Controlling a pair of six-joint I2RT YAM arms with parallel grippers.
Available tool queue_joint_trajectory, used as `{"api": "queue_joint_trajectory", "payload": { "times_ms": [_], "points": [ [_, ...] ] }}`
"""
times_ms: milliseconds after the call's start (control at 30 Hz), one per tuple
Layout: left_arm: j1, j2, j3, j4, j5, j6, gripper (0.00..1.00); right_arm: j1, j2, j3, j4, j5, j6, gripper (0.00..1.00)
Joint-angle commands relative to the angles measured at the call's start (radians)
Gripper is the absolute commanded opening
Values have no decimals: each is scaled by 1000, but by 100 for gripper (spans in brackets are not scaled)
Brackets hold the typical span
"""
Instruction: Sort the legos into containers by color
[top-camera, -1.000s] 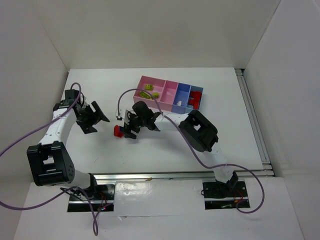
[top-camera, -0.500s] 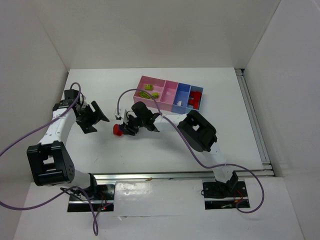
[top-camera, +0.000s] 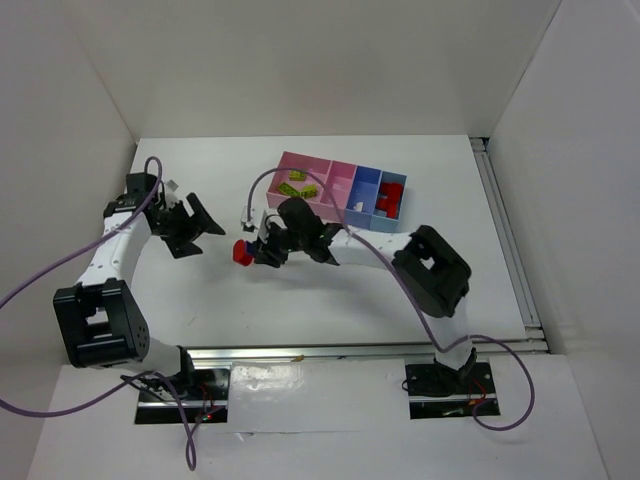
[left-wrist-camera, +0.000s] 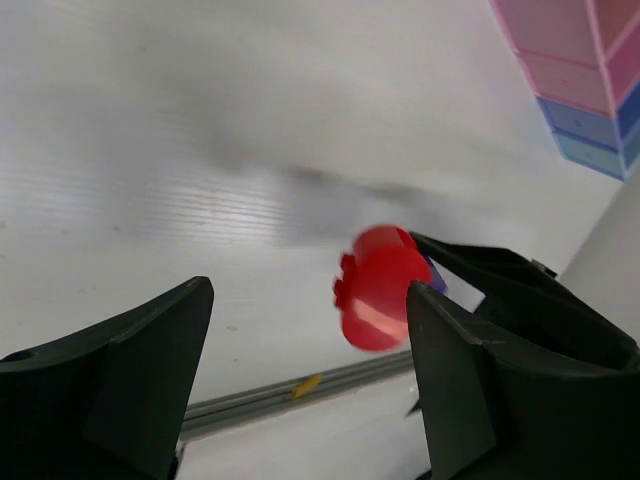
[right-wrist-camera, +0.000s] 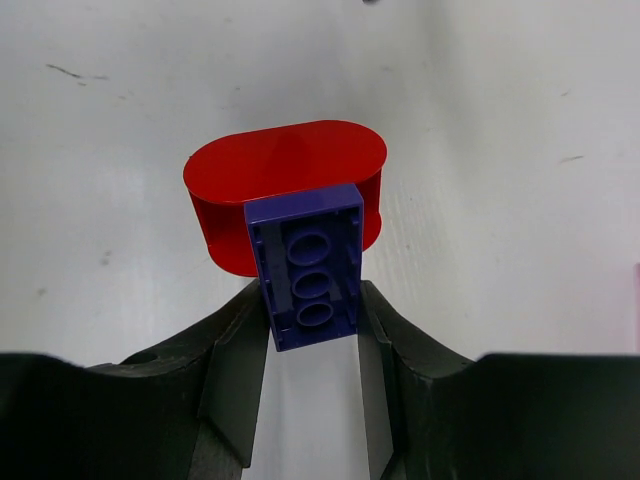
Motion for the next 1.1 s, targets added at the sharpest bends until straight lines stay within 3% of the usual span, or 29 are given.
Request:
{"api": "queue_joint_trajectory", "payload": {
  "times_ms": [0,267,367,500,633,700,767,900,1067],
  "points": [
    [-4,-33,18,42,204,33,89,-11,-204,-103,28,29,12,21],
    [-59,-56,-13,221,576,45,89,-84,-533,-234,-79,-47,76,16],
    [-82,-105,-72,421,751,-69,90,-84,-591,-245,-108,-38,85,16],
    [-92,-139,-103,596,847,-181,92,-93,-625,-256,-119,-11,95,16],
    [-104,-180,-195,870,939,-385,93,-93,-634,-265,-119,-11,105,16],
    [-127,-189,-204,973,979,-404,95,-104,-634,-265,-119,-23,105,16],
    [-147,-189,-195,946,990,-360,96,-104,-643,-265,-119,-32,105,16],
    [-185,-148,-146,698,990,-185,96,-124,-643,-265,-110,-54,105,16],
    [-237,-108,-148,719,980,-185,96,-124,-643,-256,-133,-54,96,16]
  ]
}}
